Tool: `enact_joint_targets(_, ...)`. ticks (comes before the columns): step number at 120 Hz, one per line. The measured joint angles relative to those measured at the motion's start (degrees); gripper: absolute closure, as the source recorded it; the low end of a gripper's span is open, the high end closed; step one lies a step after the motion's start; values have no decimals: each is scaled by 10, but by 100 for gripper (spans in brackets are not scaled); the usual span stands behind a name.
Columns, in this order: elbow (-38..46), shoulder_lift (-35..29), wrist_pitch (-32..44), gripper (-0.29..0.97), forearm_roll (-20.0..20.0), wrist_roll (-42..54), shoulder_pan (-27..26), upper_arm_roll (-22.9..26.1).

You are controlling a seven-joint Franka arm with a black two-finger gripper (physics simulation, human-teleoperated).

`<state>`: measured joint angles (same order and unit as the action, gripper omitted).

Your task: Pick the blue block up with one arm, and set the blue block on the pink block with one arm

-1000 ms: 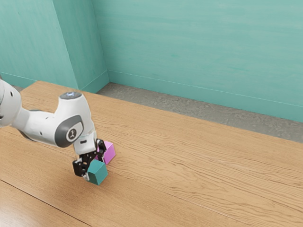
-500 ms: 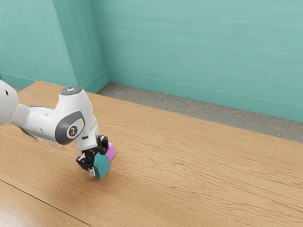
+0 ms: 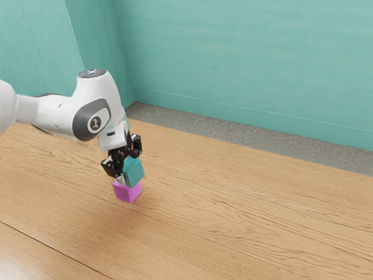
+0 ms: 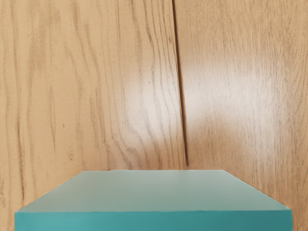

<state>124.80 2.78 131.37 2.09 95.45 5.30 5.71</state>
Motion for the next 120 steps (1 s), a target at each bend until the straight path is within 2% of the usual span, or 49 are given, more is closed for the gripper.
enact_joint_targets(25, -59, 55, -56, 30, 1, 10, 85, 0)
enact_joint_targets(74, -119, 118, -92, 30, -1, 31, 75, 3)
enact_joint_targets(111, -130, 124, -97, 29, 0, 40, 73, 14)
enact_joint_targets(120, -130, 127, -98, 23, -1, 42, 73, 15)
